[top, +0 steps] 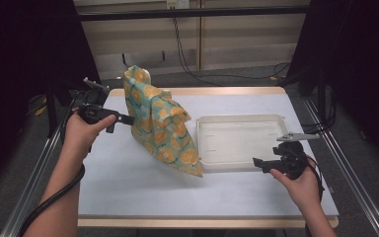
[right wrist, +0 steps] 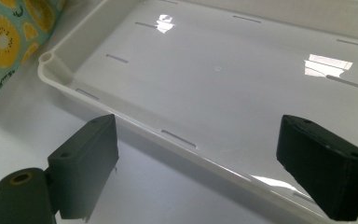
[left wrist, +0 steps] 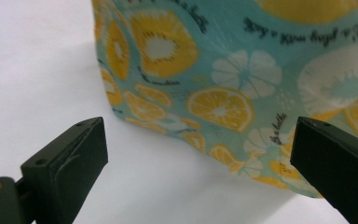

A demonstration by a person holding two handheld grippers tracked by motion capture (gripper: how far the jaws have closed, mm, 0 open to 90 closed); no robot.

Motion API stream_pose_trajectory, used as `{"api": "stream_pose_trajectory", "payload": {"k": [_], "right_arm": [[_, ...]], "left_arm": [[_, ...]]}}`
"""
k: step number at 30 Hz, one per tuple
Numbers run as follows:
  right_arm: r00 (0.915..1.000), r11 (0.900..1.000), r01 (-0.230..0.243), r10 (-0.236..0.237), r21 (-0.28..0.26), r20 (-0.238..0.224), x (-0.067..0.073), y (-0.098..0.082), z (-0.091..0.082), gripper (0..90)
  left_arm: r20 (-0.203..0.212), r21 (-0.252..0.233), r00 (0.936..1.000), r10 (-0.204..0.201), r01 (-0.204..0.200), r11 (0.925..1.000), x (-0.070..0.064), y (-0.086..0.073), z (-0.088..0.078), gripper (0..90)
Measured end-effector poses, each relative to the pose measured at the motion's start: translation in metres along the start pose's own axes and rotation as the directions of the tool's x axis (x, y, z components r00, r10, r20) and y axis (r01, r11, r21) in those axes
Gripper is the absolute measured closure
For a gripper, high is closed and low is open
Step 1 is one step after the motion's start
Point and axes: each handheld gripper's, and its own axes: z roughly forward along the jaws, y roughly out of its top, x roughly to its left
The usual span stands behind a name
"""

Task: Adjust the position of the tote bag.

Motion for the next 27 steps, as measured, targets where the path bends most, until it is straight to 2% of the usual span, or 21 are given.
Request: {"api": "stream_pose_trajectory", "payload": {"k": [1, 3, 5, 6, 8, 10, 11, 15, 16, 18, 23, 27], "right_arm": [[1.0000, 1.000, 0.002, -0.002, 0.000, -0.002, 0.000, 0.000, 0.000, 12.3], [1.0000, 1.000, 0.002, -0.002, 0.001, -0.002, 0.000, 0.000, 0.000, 12.3], [1.0000, 1.000, -0.007, 0.007, 0.006, -0.001, -0.001, 0.000, 0.000, 12.3], [0.9998, 1.000, -0.020, 0.020, 0.011, 0.000, 0.000, 0.000, 0.000, 12.3], [0.9998, 1.000, -0.021, 0.021, 0.016, 0.000, 0.000, 0.000, 0.001, 12.3], [1.0000, 1.000, -0.005, 0.005, 0.010, -0.003, 0.000, 0.000, 0.001, 12.3], [1.0000, 1.000, -0.005, 0.005, 0.010, -0.003, 0.000, 0.000, 0.001, 12.3], [0.9999, 1.000, -0.017, 0.017, 0.020, 0.001, 0.000, -0.001, 0.002, 12.3], [1.0000, 1.000, -0.002, 0.002, 0.016, 0.000, -0.001, -0.001, 0.003, 12.3], [1.0000, 1.000, -0.003, 0.003, 0.014, -0.003, -0.001, -0.001, 0.003, 12.4], [1.0000, 1.000, -0.001, 0.001, 0.020, 0.001, -0.001, -0.001, 0.004, 12.3], [1.0000, 1.000, -0.002, 0.002, 0.022, 0.004, -0.001, -0.002, 0.004, 12.4]], "left_arm": [[0.008, -0.006, 0.9996, -0.025, 0.025, 0.9997, 0.001, 0.004, -0.003, 3.7], [0.002, 0.005, 0.9999, -0.011, 0.011, 0.9999, 0.001, 0.007, -0.004, 3.7], [0.011, -0.002, 0.9996, -0.026, 0.026, 0.9997, 0.000, 0.013, -0.007, 3.7], [0.000, 0.003, 0.9998, -0.020, 0.020, 0.9998, 0.000, 0.015, -0.008, 3.7], [0.007, 0.001, 0.9996, -0.026, 0.026, 0.9997, 0.000, 0.017, -0.008, 3.7], [0.006, 0.009, 0.9996, -0.026, 0.026, 0.9996, -0.001, 0.021, -0.009, 3.7], [0.010, 0.003, 0.9992, -0.038, 0.038, 0.9993, -0.002, 0.023, -0.009, 3.7], [0.006, 0.009, 0.9991, -0.042, 0.042, 0.9991, -0.004, 0.030, -0.010, 3.7], [0.015, 0.009, 0.9986, -0.050, 0.050, 0.9987, -0.005, 0.033, -0.011, 3.7], [0.020, 0.015, 0.9988, -0.045, 0.044, 0.9989, -0.006, 0.037, -0.013, 3.7], [0.018, 0.009, 0.9985, -0.051, 0.051, 0.9987, -0.010, 0.044, -0.016, 3.5], [0.031, -0.014, 0.9971, -0.070, 0.070, 0.9974, -0.016, 0.052, -0.020, 3.3]]}}
